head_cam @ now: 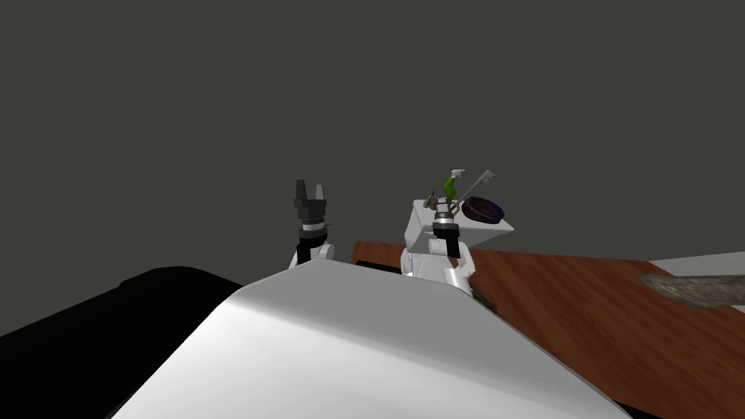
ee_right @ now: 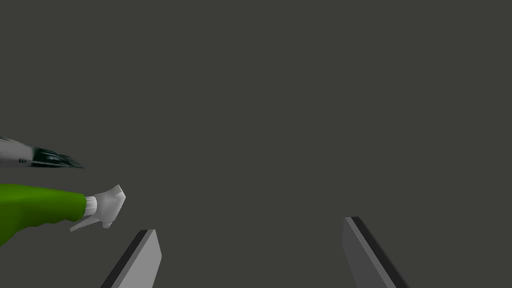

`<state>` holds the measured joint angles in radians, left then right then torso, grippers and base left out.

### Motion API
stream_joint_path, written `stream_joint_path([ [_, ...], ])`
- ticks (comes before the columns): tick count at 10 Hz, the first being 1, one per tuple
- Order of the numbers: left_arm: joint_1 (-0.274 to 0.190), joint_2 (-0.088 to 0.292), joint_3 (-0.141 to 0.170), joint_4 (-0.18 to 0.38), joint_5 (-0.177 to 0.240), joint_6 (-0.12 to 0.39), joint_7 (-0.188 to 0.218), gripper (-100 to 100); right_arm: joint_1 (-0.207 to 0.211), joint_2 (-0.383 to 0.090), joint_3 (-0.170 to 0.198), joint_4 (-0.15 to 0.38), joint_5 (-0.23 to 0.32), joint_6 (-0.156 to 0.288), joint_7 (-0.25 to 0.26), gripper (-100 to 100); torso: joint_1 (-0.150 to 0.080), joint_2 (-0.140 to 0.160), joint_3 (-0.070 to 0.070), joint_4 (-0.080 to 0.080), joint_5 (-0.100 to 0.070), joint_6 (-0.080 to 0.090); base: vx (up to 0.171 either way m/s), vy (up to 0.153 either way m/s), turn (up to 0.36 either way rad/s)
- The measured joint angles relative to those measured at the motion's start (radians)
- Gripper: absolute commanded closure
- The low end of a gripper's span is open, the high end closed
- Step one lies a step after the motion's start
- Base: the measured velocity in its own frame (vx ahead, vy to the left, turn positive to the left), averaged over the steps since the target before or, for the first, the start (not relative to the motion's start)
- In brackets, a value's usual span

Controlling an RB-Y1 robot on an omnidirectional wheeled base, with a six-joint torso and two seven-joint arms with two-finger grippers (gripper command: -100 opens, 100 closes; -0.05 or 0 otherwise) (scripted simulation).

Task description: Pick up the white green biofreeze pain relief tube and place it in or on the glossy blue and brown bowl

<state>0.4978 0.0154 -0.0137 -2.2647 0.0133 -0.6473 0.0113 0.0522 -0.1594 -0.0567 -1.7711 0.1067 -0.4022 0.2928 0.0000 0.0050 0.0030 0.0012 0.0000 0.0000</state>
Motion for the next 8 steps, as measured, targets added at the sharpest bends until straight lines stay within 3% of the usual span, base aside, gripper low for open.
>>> stream_joint_path([
  [8,0.000,0.000,0.000,0.000,0.000,0.000,0.000,0,-0.210,-0.023,0.006,0.244,0.093,0.079,0.053,-100,0.000,-0.001,0.000,0.000,0.000,0.000,-0.078,-0.004,-0.040],
])
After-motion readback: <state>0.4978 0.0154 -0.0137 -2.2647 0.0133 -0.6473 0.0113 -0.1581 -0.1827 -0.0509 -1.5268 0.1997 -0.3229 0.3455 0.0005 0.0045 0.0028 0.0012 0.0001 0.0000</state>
